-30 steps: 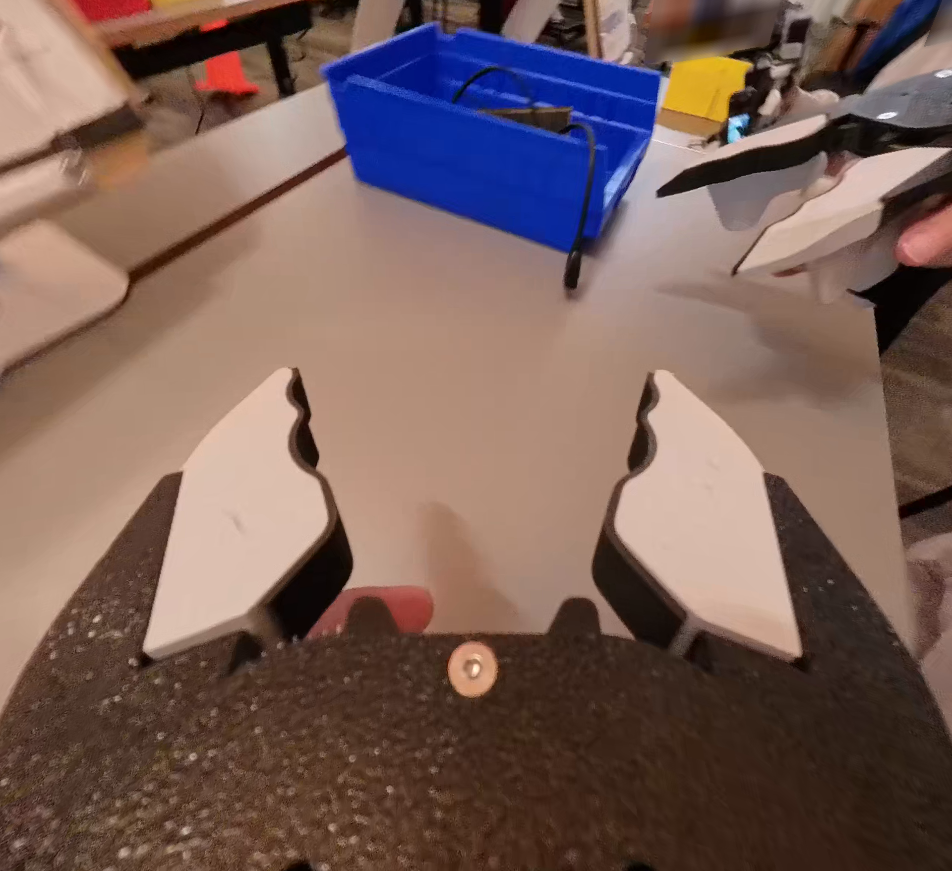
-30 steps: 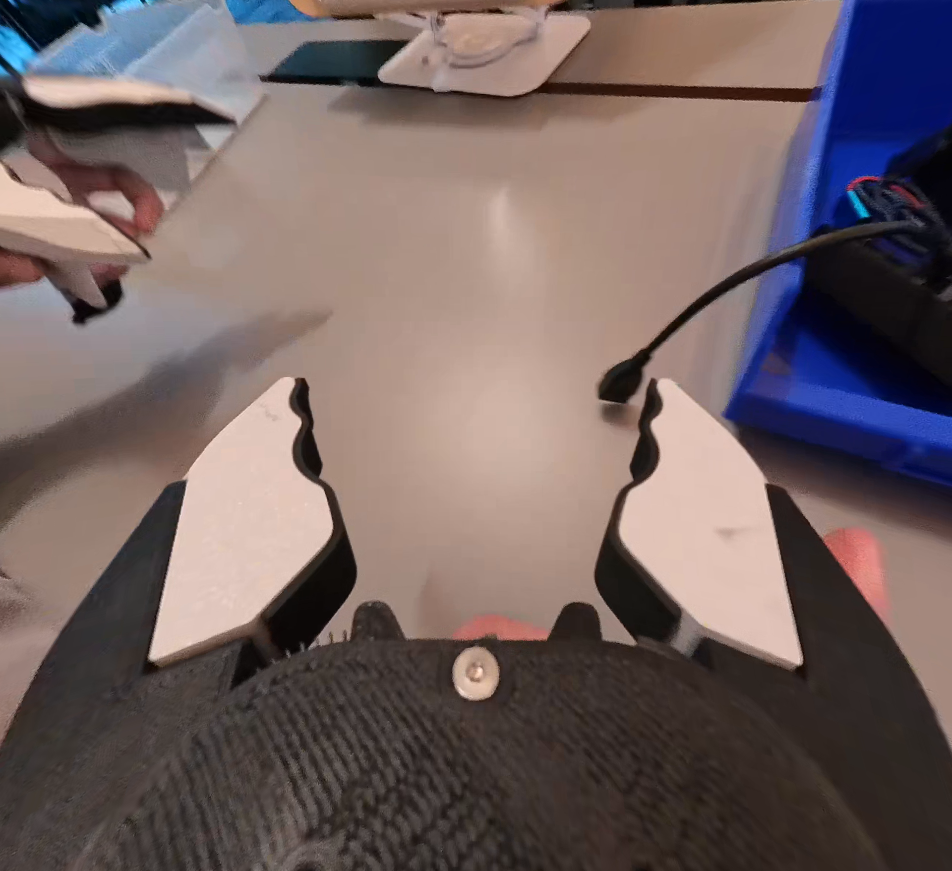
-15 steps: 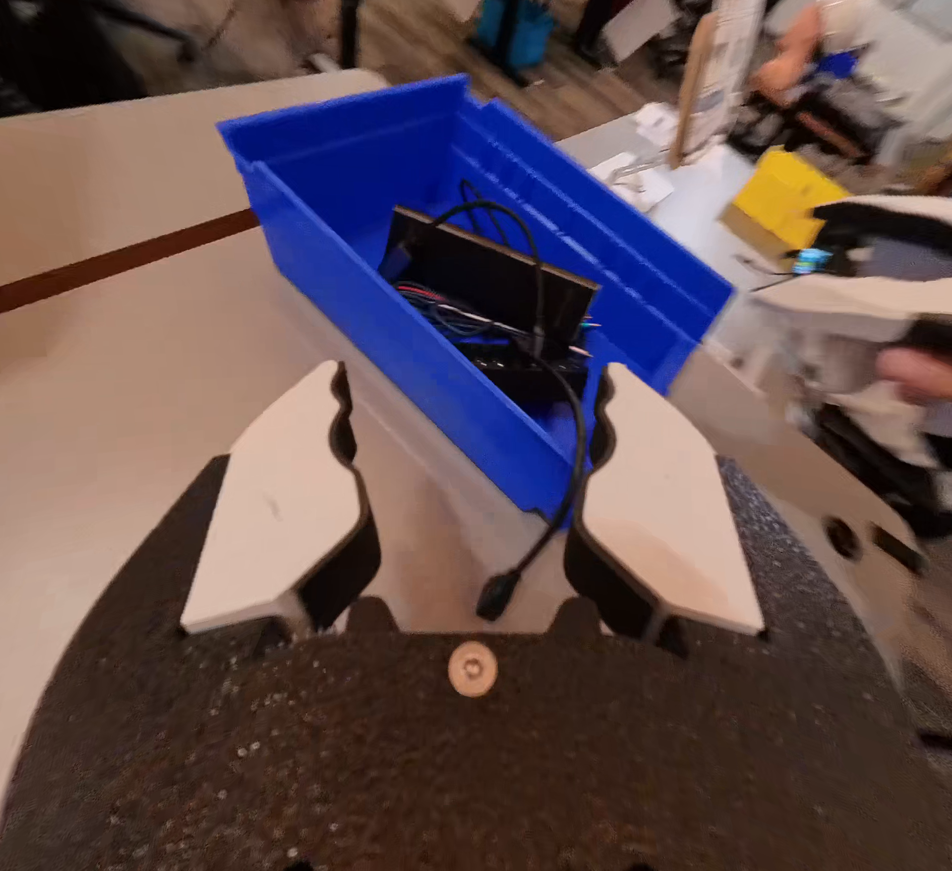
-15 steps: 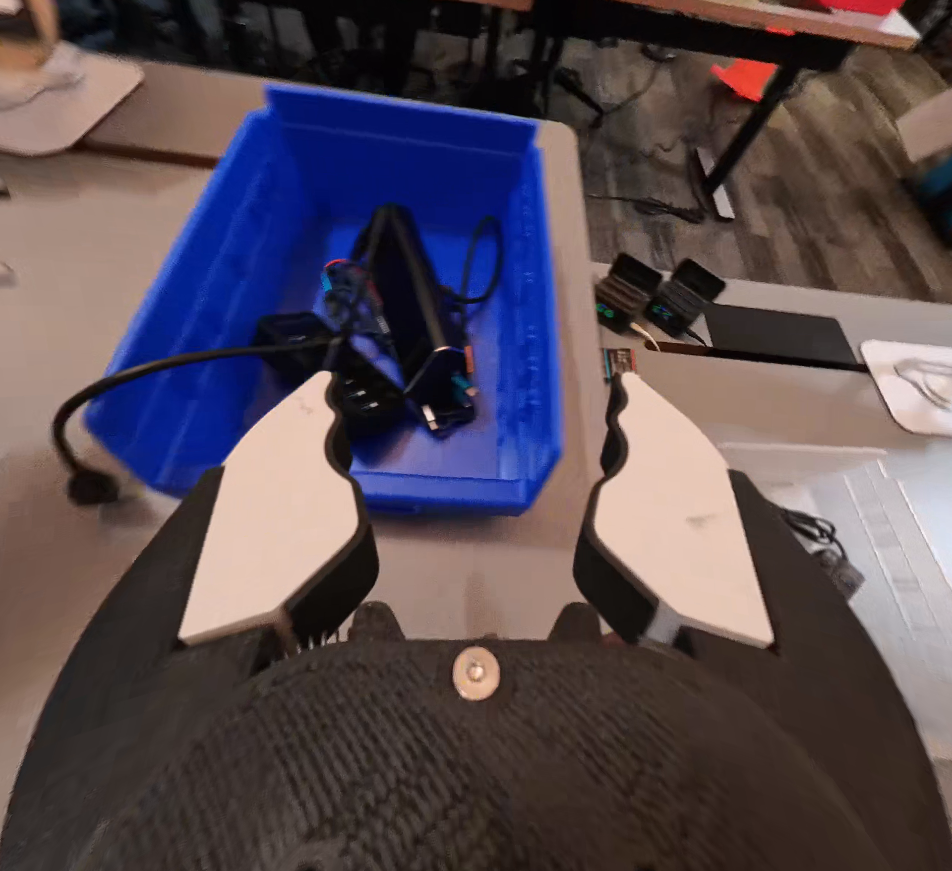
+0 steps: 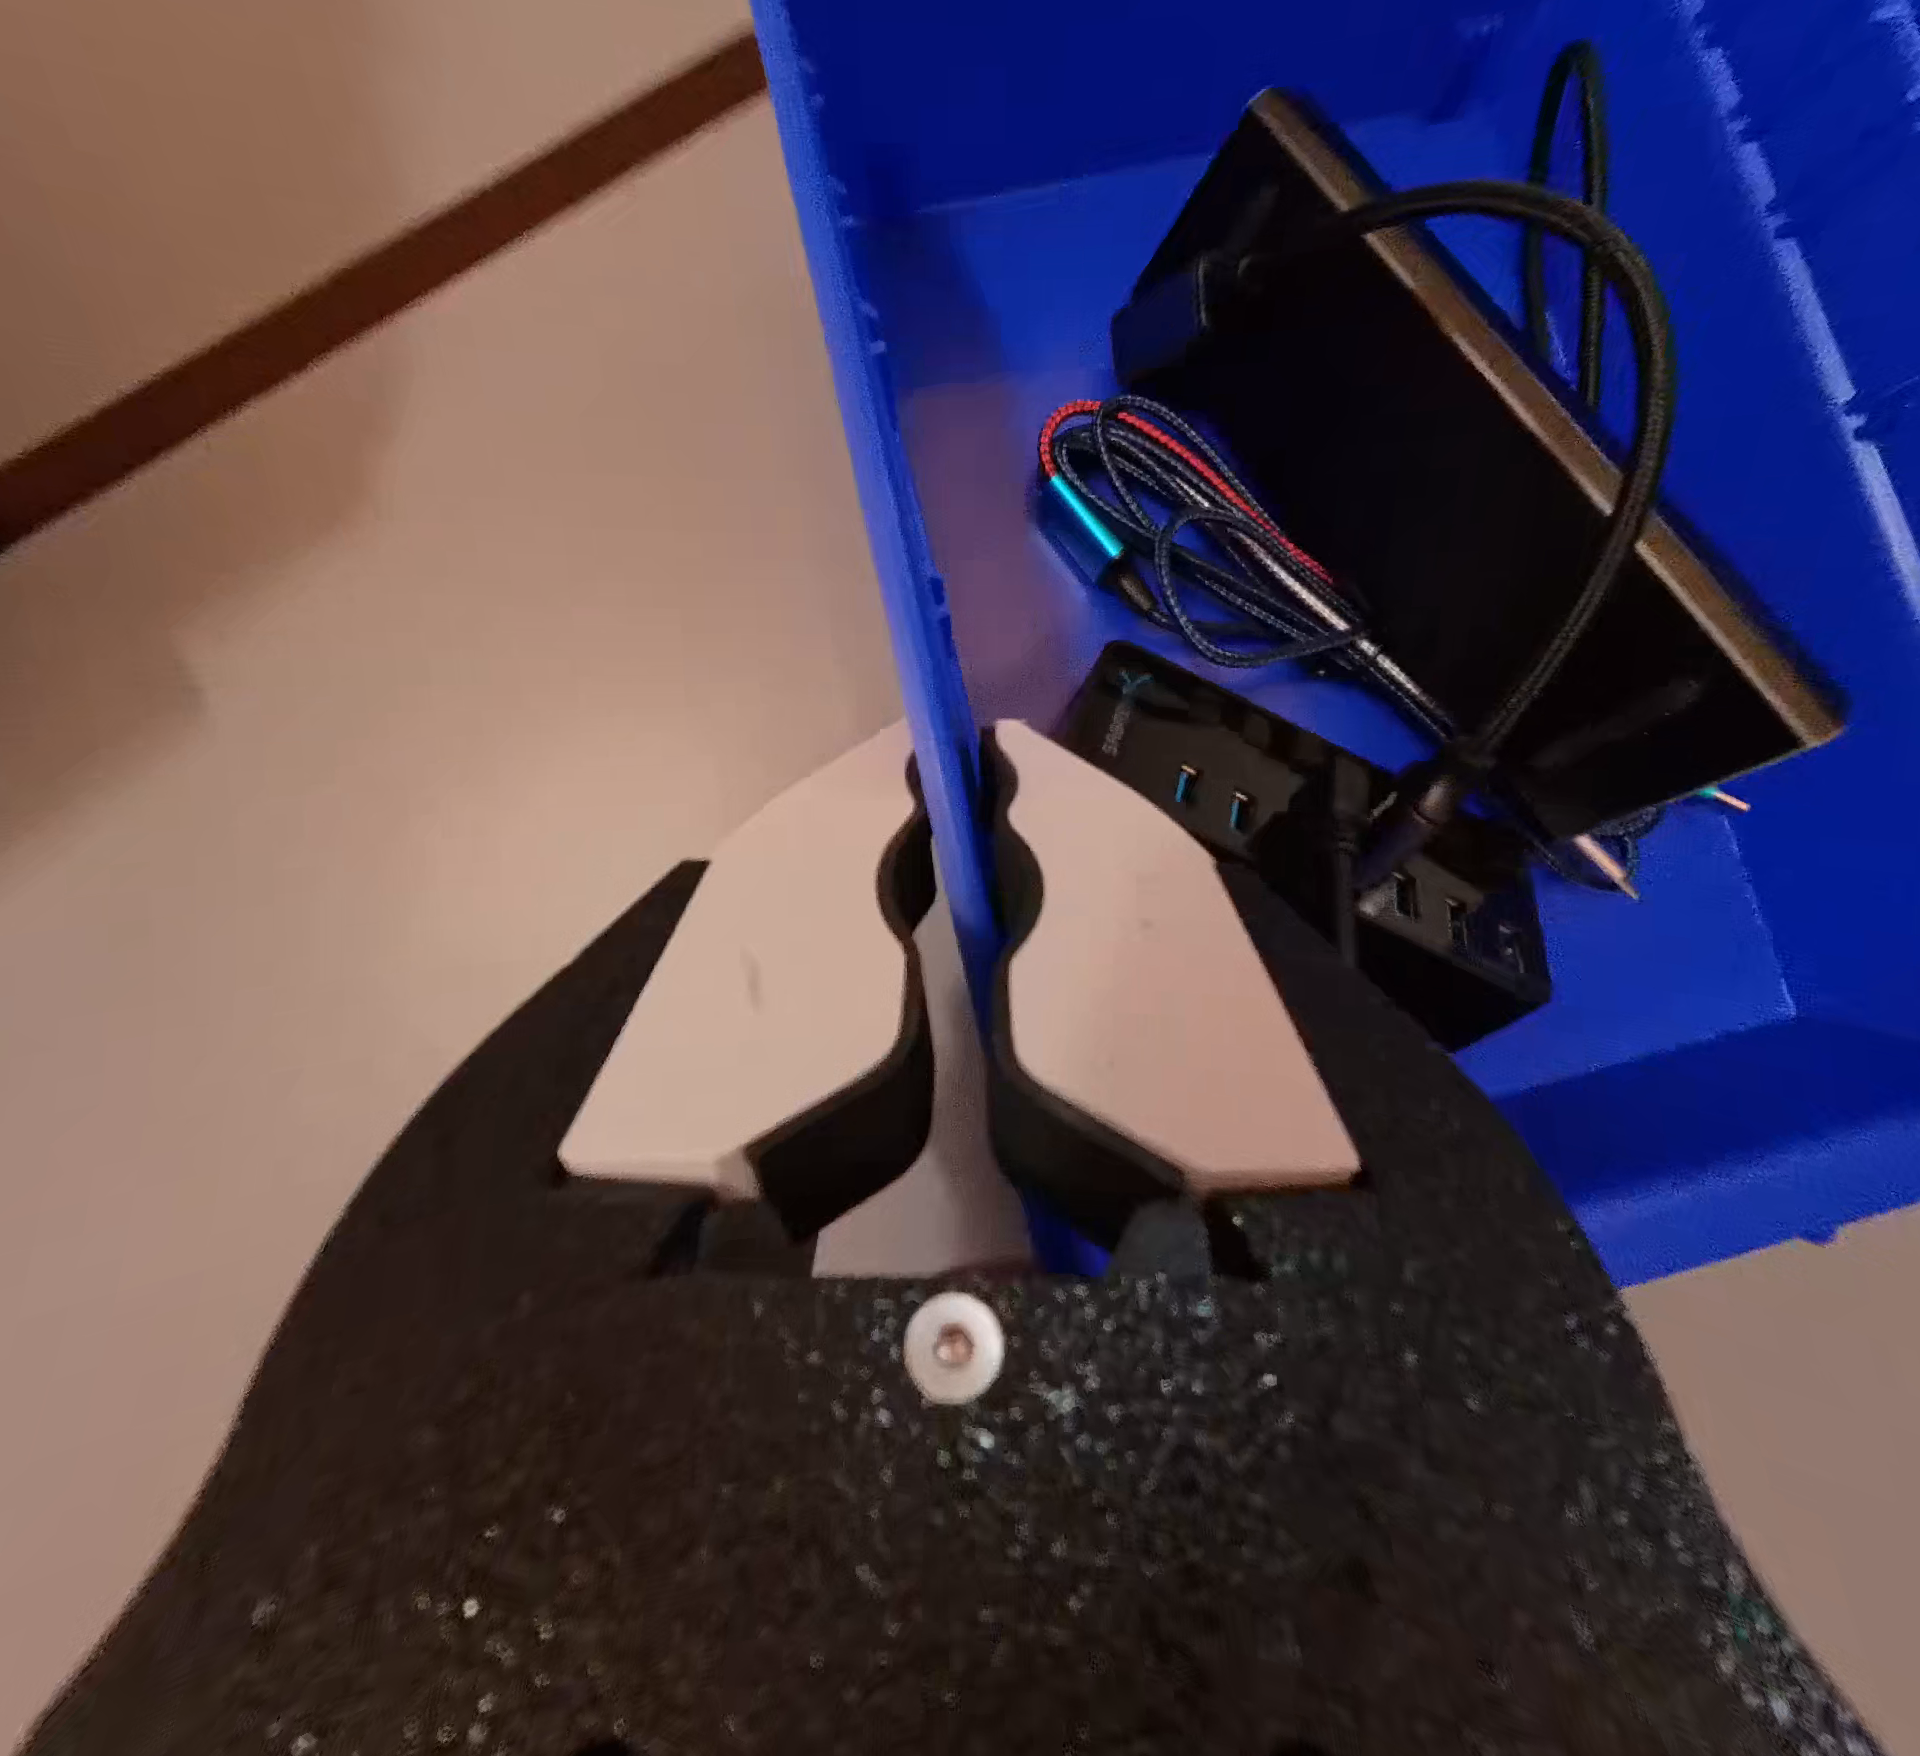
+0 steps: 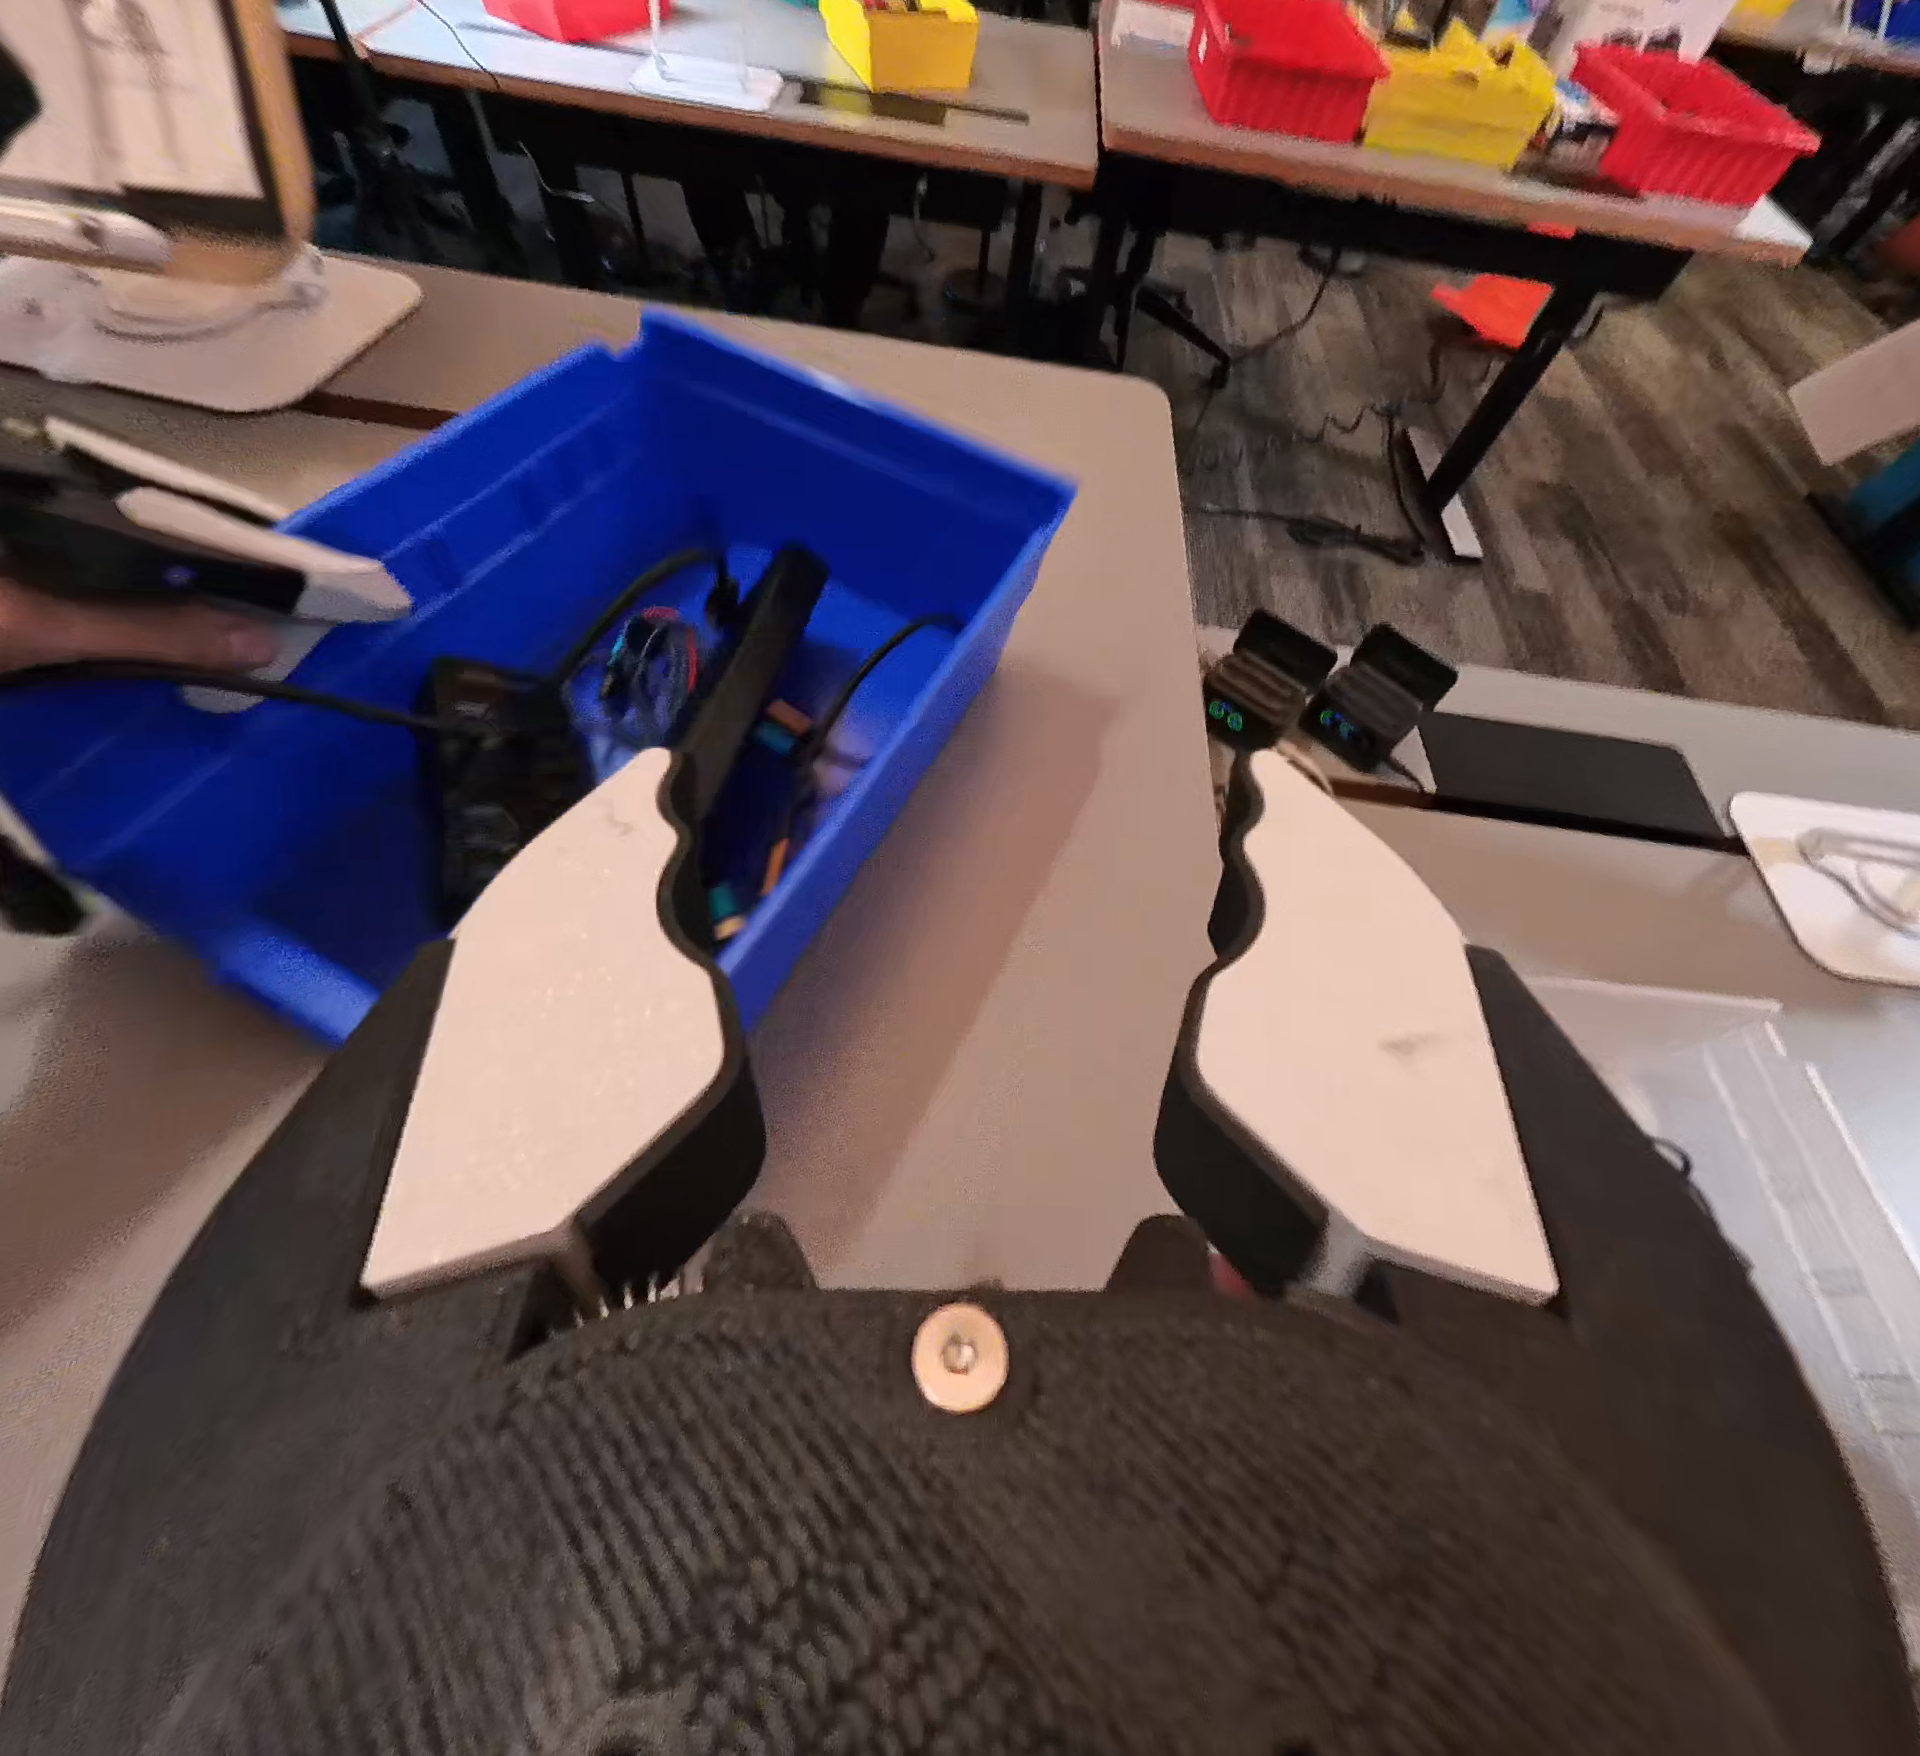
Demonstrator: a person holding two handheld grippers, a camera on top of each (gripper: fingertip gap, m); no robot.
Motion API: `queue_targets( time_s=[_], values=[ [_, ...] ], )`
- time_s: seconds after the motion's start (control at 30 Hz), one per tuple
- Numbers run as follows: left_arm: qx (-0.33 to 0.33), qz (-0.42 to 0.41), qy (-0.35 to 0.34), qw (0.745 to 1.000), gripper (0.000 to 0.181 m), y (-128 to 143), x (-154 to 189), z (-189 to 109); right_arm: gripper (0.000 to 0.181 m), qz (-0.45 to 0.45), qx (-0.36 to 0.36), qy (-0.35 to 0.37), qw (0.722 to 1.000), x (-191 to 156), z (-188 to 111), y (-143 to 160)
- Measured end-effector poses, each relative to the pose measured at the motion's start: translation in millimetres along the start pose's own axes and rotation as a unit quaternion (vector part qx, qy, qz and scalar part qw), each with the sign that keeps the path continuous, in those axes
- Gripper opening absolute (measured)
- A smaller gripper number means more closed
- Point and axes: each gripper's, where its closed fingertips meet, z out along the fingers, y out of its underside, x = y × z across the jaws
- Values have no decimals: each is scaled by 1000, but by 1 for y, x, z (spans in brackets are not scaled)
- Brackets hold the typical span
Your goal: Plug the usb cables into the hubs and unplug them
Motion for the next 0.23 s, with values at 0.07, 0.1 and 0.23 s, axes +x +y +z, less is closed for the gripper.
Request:
queue_targets(
  time_s=[0.07, 0.1, 0.23],
  values=[
    [-2, 32, 18, 999, 5, 37, -22, -30, 99, -13, 19, -3, 1000, -8, -13, -18],
    [-5, 44, 22, 999, 5, 59, -34, -48, 102, -25, 26, -11, 999, -17, -16, -26],
    [-11, 56, 12, 998, 5, 161, -89, -134, 107, -68, 52, -90, 992, -98, -9, -59]
  ],
)
